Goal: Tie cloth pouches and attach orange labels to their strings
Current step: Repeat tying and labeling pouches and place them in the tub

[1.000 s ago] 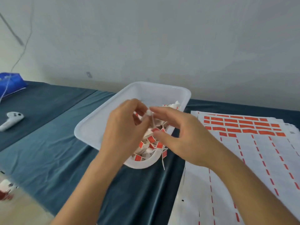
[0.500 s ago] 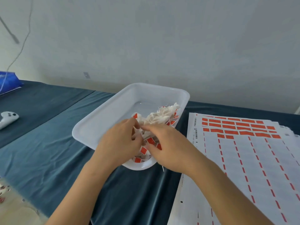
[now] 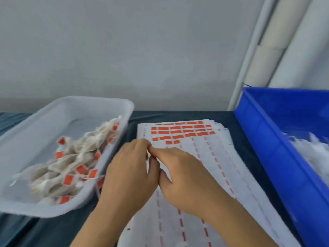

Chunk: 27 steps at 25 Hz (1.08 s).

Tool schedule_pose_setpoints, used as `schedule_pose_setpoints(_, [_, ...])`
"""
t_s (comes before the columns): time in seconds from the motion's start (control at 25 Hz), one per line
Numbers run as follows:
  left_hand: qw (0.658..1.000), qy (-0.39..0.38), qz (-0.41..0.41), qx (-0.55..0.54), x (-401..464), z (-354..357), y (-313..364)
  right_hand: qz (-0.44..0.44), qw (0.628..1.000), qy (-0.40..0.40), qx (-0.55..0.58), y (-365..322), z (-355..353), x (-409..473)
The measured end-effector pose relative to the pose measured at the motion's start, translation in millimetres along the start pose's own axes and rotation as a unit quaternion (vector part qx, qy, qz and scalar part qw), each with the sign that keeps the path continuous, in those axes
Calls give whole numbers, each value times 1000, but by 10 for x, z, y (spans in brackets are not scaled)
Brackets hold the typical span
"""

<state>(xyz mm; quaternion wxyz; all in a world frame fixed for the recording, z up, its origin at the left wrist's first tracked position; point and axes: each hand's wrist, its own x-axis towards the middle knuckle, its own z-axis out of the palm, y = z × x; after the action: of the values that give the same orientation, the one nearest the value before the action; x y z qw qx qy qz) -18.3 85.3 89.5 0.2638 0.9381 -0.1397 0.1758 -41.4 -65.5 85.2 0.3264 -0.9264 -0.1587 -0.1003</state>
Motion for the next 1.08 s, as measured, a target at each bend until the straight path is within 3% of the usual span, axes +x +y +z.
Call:
schedule_pose_setpoints(0.2, [983, -165, -8, -76, -152, 952, 333, 166, 981, -62, -79, 495, -168, -566])
schedule_pose_setpoints(0.32, [985, -167, 24, -32, -201, 1165, 343, 193, 976, -58, -78, 616, -190, -681])
schedule_pose_setpoints(0.6, [979, -191, 47, -47, -126, 1155, 358, 210, 970, -103, -70, 622, -390, -546])
schedule_pose_setpoints(0.68, [970, -228, 70, -47, -98, 1150, 407, 229, 967, -69, -83, 671, -614, -483])
schedule_pose_setpoints(0.8, [948, -285, 144, -4, -75, 1147, 481, 252, 959, 47, -121, 731, -1081, -351])
schedule_pose_setpoints(0.92, [933, -323, 159, 10, -4, 1150, 478, 290, 930, 135, -181, 849, -1609, -297])
schedule_pose_setpoints(1.08, [927, -337, 163, 1, 25, 1150, 451, 426, 861, 45, -273, 1185, -2019, -426])
